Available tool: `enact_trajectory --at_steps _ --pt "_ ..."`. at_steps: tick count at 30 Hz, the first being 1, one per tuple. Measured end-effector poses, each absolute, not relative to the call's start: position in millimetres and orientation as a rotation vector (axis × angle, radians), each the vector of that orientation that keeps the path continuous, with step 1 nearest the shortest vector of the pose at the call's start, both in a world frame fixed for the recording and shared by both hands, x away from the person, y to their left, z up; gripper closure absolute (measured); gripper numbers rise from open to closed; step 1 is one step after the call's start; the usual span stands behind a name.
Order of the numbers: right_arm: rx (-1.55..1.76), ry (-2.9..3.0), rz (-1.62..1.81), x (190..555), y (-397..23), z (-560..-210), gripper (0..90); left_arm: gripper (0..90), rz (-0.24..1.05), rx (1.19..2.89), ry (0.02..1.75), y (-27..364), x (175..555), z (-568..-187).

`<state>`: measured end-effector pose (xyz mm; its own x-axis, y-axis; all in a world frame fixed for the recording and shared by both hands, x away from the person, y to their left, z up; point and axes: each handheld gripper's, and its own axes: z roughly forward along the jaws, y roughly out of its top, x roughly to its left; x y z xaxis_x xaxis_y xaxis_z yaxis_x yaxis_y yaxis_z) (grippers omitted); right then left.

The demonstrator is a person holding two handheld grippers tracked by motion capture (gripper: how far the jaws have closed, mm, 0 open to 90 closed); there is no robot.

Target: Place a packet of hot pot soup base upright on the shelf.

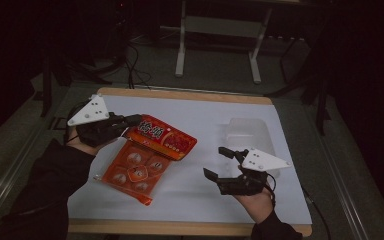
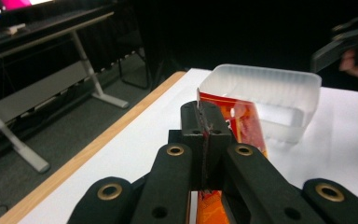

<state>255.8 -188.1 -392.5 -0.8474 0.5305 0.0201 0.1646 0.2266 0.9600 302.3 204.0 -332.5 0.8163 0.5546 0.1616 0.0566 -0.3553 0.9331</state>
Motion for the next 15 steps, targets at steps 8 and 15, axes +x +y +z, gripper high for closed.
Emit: enact_trajectory --at_steps 8,15 --pt "0.679 2.196 1.676 273 -164 -397 21.1 90.0 0.554 1.877 0.374 203 275 -321" --pt "0.685 2.27 1.68 296 -155 -405 20.4 90.0 0.545 1.851 0.342 208 259 -317"
